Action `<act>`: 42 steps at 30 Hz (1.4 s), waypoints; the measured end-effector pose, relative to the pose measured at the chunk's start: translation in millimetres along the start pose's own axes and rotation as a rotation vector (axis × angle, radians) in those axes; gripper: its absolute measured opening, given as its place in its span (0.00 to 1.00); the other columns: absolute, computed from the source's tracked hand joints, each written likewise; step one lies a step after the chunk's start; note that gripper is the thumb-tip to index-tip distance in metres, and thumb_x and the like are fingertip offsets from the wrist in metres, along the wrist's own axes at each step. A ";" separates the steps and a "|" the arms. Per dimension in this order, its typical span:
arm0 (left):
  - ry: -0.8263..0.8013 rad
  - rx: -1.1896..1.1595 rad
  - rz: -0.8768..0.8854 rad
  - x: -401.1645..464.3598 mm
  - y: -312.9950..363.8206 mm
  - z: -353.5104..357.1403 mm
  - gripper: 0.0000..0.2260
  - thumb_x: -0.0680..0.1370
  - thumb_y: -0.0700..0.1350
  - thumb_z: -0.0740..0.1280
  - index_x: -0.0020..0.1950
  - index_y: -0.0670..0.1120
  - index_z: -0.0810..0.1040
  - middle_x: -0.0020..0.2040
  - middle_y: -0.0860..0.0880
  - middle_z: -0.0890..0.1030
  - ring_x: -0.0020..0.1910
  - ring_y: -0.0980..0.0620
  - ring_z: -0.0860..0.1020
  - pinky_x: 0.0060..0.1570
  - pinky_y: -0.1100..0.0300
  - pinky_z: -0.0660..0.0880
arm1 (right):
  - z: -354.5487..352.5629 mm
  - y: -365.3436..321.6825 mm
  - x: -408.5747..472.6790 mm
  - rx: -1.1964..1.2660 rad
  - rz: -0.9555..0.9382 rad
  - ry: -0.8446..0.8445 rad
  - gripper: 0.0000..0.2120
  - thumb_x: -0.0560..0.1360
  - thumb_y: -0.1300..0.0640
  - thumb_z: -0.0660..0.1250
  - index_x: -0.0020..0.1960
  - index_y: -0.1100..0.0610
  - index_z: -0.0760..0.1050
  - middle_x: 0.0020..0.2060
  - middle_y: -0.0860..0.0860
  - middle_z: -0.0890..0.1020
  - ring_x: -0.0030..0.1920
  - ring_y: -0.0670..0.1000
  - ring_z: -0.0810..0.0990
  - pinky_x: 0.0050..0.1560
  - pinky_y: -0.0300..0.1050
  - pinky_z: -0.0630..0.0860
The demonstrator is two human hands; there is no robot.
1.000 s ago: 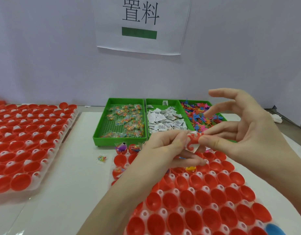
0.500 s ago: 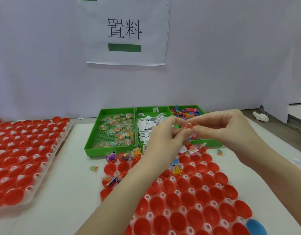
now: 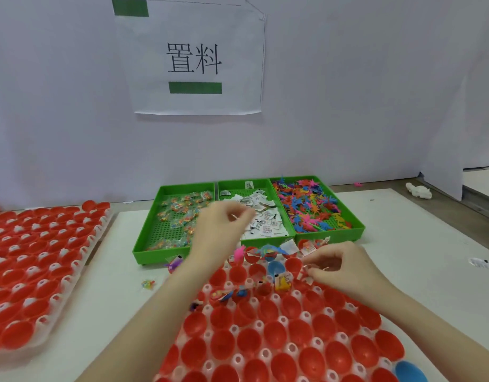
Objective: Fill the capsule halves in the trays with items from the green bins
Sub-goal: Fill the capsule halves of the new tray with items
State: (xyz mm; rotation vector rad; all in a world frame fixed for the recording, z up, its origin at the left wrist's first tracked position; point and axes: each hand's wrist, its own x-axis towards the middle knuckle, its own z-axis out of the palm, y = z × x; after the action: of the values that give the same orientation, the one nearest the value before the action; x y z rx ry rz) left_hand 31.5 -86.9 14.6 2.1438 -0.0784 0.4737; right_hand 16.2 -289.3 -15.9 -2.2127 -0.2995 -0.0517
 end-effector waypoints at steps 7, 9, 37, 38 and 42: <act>0.167 0.134 -0.181 31.8 -66.1 -54.1 0.10 0.77 0.45 0.65 0.53 0.42 0.81 0.49 0.46 0.82 0.45 0.52 0.77 0.45 0.59 0.70 | 5.8 2.9 1.6 -0.177 -0.079 -0.114 0.14 0.68 0.68 0.69 0.50 0.54 0.82 0.36 0.36 0.78 0.38 0.28 0.76 0.42 0.23 0.72; 0.087 0.307 -0.208 37.7 -88.9 -62.3 0.11 0.77 0.46 0.65 0.56 0.42 0.80 0.54 0.44 0.81 0.49 0.49 0.77 0.51 0.56 0.72 | 5.9 3.1 3.7 -0.255 -0.102 -0.141 0.16 0.69 0.66 0.68 0.53 0.52 0.81 0.37 0.37 0.79 0.41 0.28 0.76 0.42 0.22 0.71; -0.149 0.683 -0.239 52.2 -145.4 -63.4 0.14 0.68 0.59 0.73 0.47 0.53 0.82 0.46 0.53 0.81 0.45 0.53 0.75 0.50 0.57 0.71 | -10.1 -1.2 -22.9 -0.707 -0.585 -0.107 0.06 0.60 0.38 0.69 0.33 0.38 0.81 0.31 0.36 0.75 0.32 0.43 0.74 0.29 0.35 0.71; -0.141 0.667 -0.232 51.3 -145.1 -62.4 0.13 0.68 0.58 0.73 0.47 0.52 0.82 0.44 0.53 0.80 0.43 0.53 0.74 0.48 0.58 0.72 | -10.1 0.0 -23.6 -0.715 -0.587 -0.130 0.06 0.60 0.39 0.69 0.34 0.38 0.81 0.31 0.36 0.75 0.32 0.42 0.74 0.29 0.35 0.71; -0.122 0.616 -0.200 46.9 -143.4 -59.3 0.12 0.69 0.53 0.73 0.48 0.48 0.82 0.40 0.53 0.76 0.41 0.52 0.74 0.40 0.60 0.70 | -8.1 2.7 -26.3 -0.726 -0.603 -0.153 0.04 0.61 0.42 0.70 0.34 0.38 0.81 0.28 0.36 0.75 0.31 0.39 0.74 0.29 0.34 0.74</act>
State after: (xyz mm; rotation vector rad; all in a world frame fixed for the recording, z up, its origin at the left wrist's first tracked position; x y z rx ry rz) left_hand 89.7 50.1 -49.7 2.7472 0.2426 0.2664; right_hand -8.1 -302.3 -16.8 -2.7498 -1.1794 -0.3694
